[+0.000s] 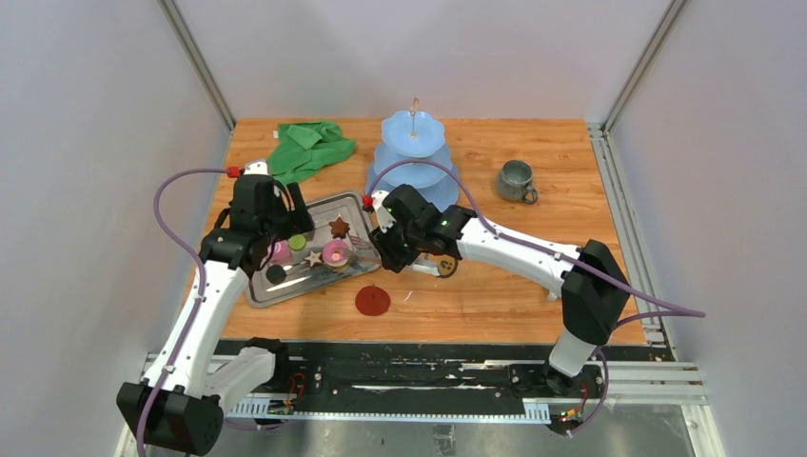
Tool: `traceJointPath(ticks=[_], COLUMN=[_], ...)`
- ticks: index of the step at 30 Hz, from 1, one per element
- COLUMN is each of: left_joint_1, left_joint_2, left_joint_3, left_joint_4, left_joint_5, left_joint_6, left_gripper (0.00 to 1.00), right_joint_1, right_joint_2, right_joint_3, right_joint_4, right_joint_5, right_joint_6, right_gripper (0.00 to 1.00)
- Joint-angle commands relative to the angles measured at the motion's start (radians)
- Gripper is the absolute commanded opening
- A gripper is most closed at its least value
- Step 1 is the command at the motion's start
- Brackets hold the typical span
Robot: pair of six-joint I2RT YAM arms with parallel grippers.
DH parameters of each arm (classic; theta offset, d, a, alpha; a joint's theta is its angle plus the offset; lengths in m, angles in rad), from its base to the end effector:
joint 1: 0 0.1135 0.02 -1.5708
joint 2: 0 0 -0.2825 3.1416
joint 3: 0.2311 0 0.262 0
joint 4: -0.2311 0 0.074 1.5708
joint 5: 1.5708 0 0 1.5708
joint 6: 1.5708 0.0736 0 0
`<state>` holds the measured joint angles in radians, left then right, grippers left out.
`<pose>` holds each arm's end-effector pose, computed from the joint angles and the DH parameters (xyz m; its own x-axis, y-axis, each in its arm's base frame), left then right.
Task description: Serve the afternoon tea
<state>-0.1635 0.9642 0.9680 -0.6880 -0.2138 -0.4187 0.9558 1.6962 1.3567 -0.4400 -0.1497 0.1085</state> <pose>0.2264 -0.0215 0.3143 -0.5685 -0.3089 -0.7625 -0.2564 0.9472 -0.1925 0.2335 0.3495 0.2623 -0.4973 -0.5184 -0.6957 -0.8198 0.5432 0.1812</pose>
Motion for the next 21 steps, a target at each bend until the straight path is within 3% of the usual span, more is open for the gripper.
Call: traceJointPath(ticks=[1,21], left_joint_1=[0.010,0.012], left_joint_2=[-0.006,0.008], left_joint_3=[-0.005,0.007], left_joint_4=[0.011,0.013], left_joint_5=[-0.008,-0.010], left_joint_6=[0.012,0.014], left_gripper=[0.96,0.96], right_joint_1=[0.025,0.044], right_joint_2=[-0.003,0.060], right_joint_3=[0.017,-0.016], right_joint_4=[0.029,0.060], right_joint_5=[-0.022,0.010], right_joint_6=[0.001,-0.049], right_gripper=[0.43,0.45])
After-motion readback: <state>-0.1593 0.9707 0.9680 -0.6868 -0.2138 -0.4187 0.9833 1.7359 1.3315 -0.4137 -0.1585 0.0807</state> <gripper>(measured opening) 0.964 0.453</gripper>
